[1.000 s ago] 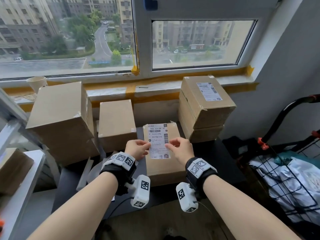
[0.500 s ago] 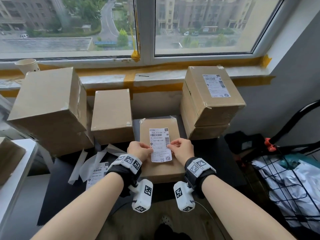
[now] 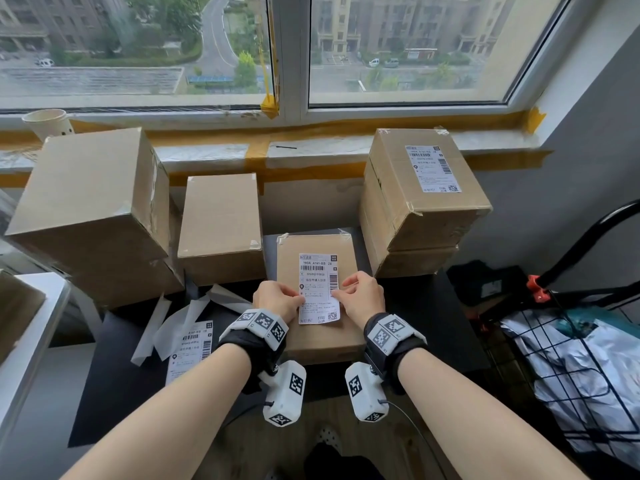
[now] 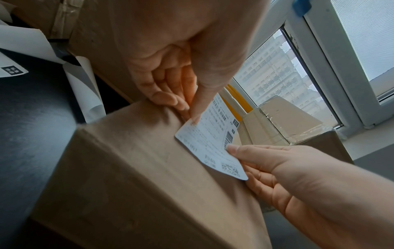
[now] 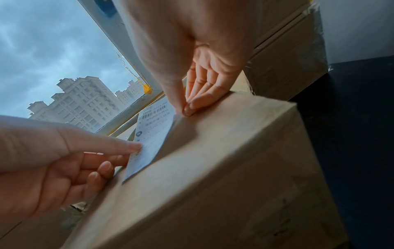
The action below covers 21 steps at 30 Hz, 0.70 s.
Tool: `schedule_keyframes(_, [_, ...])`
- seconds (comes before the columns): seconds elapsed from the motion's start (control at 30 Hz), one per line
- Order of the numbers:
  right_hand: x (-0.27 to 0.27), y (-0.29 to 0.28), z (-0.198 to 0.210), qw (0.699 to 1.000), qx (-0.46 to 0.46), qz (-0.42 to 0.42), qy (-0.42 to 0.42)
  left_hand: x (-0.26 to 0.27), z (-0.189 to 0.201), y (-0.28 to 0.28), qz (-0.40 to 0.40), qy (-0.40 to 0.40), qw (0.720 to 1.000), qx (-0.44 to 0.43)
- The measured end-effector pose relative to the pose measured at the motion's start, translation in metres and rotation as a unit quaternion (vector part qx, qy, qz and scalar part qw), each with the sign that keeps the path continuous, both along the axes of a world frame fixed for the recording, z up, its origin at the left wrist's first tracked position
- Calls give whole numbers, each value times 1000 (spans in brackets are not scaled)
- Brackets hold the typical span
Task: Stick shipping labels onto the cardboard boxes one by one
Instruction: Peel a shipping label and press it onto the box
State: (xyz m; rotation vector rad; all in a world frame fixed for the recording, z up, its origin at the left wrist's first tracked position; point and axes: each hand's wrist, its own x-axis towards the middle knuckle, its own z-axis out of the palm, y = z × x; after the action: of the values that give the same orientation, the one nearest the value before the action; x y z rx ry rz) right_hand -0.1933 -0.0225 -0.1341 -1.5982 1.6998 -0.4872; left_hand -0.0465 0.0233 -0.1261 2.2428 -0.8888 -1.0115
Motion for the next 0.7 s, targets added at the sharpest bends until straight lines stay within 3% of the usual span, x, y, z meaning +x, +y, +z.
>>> schedule_keyframes(0.33, [1,-2,0,1000,6,7,25,2,1,-3,13,-28,999,9])
schedule_keyframes(0.7, [-2,-10,10,989,-12,77,124,4,7,-7,-42,-89,994,36])
